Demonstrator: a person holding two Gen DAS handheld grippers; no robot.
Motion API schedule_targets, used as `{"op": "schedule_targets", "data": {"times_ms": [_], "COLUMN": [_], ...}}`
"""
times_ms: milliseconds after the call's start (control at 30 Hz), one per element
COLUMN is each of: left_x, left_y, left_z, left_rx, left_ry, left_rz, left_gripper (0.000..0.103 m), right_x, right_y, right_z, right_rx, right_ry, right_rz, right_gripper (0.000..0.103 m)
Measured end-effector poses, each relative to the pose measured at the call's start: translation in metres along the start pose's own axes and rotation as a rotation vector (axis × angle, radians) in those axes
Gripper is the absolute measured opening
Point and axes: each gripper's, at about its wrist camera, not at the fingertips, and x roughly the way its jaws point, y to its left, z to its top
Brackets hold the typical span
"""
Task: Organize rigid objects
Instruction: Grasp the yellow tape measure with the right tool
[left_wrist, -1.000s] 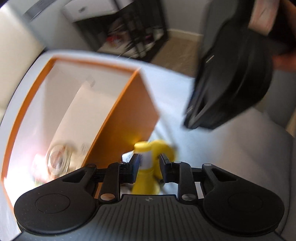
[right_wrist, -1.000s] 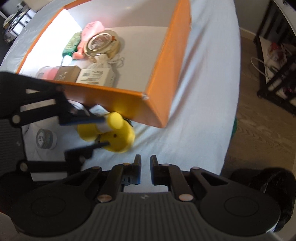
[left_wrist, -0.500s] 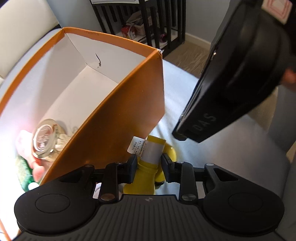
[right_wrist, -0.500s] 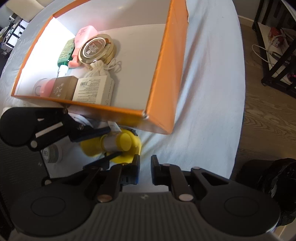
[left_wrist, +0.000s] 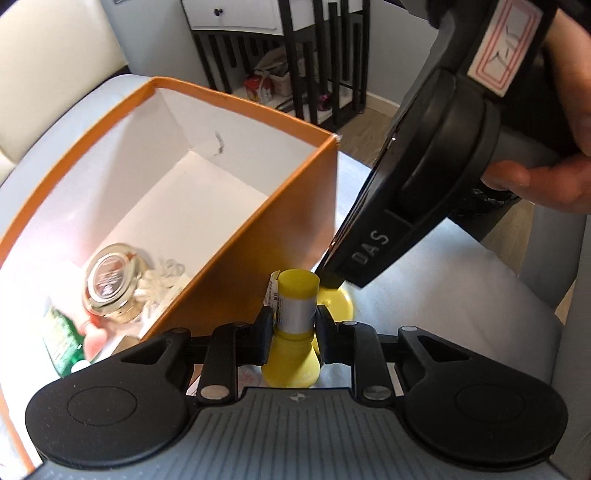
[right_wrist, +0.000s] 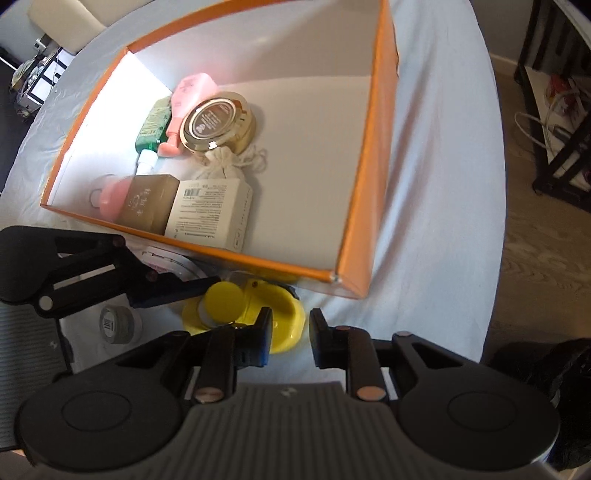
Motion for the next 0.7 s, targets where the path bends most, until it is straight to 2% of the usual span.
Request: {"op": "schedule_targets", "data": {"times_ms": [100, 167, 233, 333, 400, 533, 700], "left_x": [-0.008, -0.015, -0.020, -0.034, -0.038, -0.044, -0.058], "left_y": [0.001, 0.001, 0.005, 0.010, 0.012, 0.021, 0.025], "left_z": [-0.009, -0.015, -0.016, -0.022, -0.024, -0.029, -0.035], "left_rx": [-0.024, -0.035, -0.044, -0.058, -0.060, -0.091, -0.107], "left_ry": [0.006, -0.001, -0.018, -0.041, -0.042, -0.054, -0.090], "left_rz": [0.024, 0.030, 0.038, 0.048, 0.061, 0.071, 0.073], "left_gripper": [0.027, 0.027, 0.027, 0.027, 0.026, 0.026, 0.027], "right_x": [0.004, 0.009, 0.012, 0.017, 0.022, 0.033, 0.050], "right_y": [0.002, 0.003, 0.008, 0.022, 0.029, 0.038, 0.042], "right_z": [0.000, 0.000, -0.001, -0.004, -0.003, 0.001, 0.002], "right_rx": [-0.016, -0.019, -0.044, -0.115, -0.143, -0.164, -0.192], "right_ry": [0.004, 0.024, 0.036, 0.026, 0.029, 0.059, 0.101], "right_rz": [-0.023, -0.006, -0.001, -0.033, -0.037, -0.050, -0.104], "right_gripper": [0.025, 0.035, 0.040, 0.050, 0.051, 0.059, 0.056]}}
